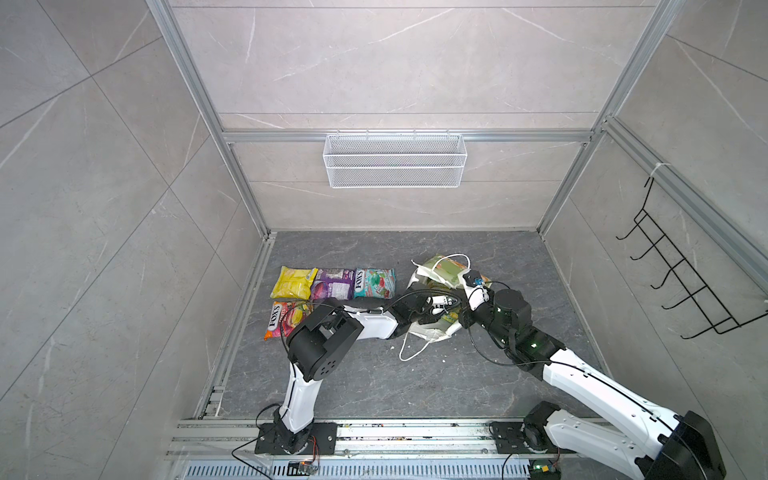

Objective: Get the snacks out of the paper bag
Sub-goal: 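Lift the green packet up out of the bag with the left gripper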

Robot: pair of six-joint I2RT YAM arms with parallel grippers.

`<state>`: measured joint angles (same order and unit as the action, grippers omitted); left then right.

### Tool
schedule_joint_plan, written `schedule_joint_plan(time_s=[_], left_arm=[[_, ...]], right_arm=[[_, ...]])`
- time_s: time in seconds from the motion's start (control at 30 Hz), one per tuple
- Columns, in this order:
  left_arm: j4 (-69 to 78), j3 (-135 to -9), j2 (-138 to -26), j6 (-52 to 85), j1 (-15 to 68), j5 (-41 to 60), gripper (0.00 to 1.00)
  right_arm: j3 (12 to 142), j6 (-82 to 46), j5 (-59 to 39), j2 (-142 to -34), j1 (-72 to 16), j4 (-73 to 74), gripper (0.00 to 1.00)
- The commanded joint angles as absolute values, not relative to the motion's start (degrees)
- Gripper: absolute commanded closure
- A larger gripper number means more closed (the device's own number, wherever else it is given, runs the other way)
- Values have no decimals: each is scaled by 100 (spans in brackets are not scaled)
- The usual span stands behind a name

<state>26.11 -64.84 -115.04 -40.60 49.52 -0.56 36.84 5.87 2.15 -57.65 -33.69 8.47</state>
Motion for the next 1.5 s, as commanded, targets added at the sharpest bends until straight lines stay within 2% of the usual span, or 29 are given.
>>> schedule_joint_plan(time_s=[0.0,0.1,0.6,0.93,1.23,1.47], left_arm=[[2729,-6391,-11104,-4052,5034,-191,96],[2783,-6240,-10840,-3993,5109,-332,100],[2885,-5278,-9393,-4091,5677,-1030,100],[2451,-4907,-8050,-4246,6199,-1488,100],[1852,-4627,-6783,-4112,6236,-1752,100],[1238,-4310,-5684,-4111,6235,-2544,100]], right_arm=[[3625,441,131,-5770,-3350,1106,100],[3633,423,151,-5800,-3340,1151,100],[3656,343,246,-5871,-3267,1092,100],[3700,325,283,-5854,-3239,1071,100],[3727,299,315,-5924,-3217,1132,100],[3740,299,319,-5933,-3165,1160,100]])
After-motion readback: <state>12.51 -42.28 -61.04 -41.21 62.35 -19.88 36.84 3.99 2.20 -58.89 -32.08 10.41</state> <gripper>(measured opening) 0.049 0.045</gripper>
